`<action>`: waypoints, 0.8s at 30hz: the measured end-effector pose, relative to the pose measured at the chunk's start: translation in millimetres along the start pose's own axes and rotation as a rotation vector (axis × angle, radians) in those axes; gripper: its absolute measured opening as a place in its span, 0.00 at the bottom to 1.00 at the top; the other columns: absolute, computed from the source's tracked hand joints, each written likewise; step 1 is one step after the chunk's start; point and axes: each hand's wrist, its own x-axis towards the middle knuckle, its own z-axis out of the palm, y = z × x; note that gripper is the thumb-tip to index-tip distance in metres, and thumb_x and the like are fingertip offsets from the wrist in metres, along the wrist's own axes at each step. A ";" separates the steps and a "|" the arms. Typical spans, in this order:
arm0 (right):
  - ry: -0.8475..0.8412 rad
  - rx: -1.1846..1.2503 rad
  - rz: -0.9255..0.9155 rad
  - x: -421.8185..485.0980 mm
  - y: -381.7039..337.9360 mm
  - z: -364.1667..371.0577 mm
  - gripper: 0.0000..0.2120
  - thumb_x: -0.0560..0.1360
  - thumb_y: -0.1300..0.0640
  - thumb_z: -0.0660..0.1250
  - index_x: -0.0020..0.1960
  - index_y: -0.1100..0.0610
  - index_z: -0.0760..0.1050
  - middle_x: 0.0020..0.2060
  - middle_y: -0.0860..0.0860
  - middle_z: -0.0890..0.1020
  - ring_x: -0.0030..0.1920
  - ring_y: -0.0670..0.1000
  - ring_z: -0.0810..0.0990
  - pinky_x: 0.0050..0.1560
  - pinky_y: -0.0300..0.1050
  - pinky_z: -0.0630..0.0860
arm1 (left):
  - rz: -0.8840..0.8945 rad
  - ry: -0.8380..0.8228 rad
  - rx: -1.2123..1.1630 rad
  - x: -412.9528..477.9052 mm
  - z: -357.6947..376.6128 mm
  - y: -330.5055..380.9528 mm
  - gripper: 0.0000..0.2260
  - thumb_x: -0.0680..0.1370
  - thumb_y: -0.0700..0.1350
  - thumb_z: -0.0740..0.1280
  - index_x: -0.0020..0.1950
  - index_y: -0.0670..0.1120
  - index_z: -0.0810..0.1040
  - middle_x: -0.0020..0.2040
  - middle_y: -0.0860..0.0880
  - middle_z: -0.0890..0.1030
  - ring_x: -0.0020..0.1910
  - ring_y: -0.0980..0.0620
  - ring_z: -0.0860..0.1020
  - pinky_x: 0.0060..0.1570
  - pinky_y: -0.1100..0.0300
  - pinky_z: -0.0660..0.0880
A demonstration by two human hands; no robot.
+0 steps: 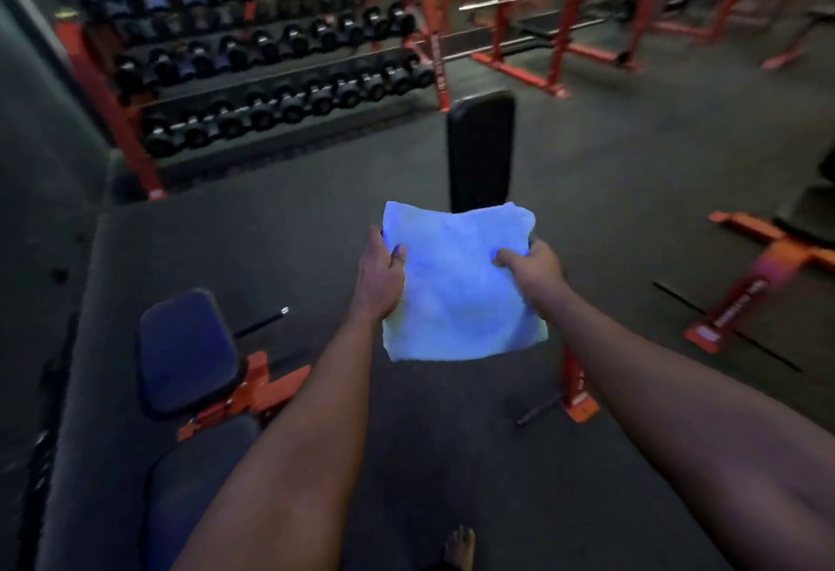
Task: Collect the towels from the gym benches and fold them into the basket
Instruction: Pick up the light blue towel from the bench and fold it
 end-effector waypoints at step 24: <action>1.142 0.088 0.349 -78.8 126.5 -413.2 0.08 0.65 0.54 0.73 0.41 0.57 0.78 0.38 0.52 0.83 0.39 0.53 0.81 0.34 0.42 0.71 | 0.596 -1.025 -0.215 -36.8 443.7 295.1 0.10 0.81 0.45 0.58 0.61 0.46 0.63 0.53 0.45 0.77 0.49 0.45 0.77 0.46 0.54 0.70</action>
